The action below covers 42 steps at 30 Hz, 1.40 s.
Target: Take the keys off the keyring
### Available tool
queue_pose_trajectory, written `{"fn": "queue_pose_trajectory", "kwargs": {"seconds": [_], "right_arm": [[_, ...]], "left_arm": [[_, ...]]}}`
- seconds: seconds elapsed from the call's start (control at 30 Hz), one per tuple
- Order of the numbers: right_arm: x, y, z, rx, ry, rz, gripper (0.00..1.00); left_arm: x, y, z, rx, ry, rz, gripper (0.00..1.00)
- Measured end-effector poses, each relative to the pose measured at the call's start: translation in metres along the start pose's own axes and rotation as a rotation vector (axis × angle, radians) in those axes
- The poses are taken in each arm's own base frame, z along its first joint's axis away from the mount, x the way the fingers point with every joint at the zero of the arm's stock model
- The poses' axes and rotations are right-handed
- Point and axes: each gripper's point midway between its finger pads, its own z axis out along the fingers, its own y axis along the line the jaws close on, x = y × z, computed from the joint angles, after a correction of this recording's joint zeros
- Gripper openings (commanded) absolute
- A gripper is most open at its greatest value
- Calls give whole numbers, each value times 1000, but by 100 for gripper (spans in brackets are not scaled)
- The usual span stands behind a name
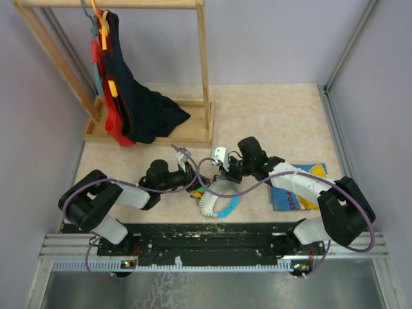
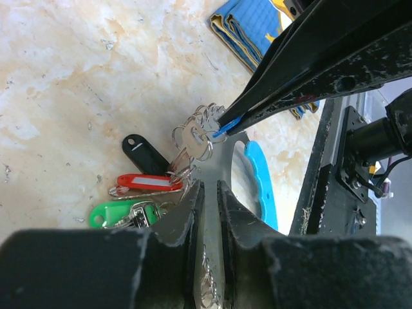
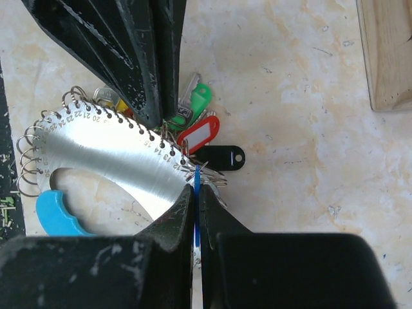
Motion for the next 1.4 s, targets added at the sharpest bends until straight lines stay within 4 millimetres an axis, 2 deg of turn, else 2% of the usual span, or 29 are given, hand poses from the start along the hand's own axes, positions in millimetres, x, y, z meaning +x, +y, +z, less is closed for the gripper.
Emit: {"fn": "queue_pose_trajectory", "kwargs": {"seconds": [0.27, 0.53, 0.7, 0.73, 0.8, 0.93, 1.1, 1.23, 1.4], "right_arm": [[-2, 7, -3, -29, -5, -6, 0], [-11, 8, -10, -41, -18, -40, 0], [-24, 2, -15, -37, -32, -87, 0], [-27, 0, -17, -37, -36, -99, 0], [-36, -5, -21, -49, -46, -125, 0], [-60, -27, -27, -75, -64, -214, 0], [-78, -52, -21, -132, -42, -362, 0], [-80, -62, -10, -213, -10, -455, 0], [-60, -54, -2, -305, 35, -515, 0]], "left_arm": [[6, 9, 7, -4, 13, 45, 28], [-6, 12, 5, 5, -46, 252, 29], [-14, 5, -14, 17, -162, 421, 52], [-15, 5, -18, 12, -183, 443, 53], [-14, 8, -24, -6, -209, 472, 53], [-7, 18, -28, -32, -191, 485, 53], [-11, 25, -31, -40, -193, 509, 51], [-17, 35, -37, -54, -200, 531, 48], [-31, 41, -46, -67, -231, 565, 45]]}}
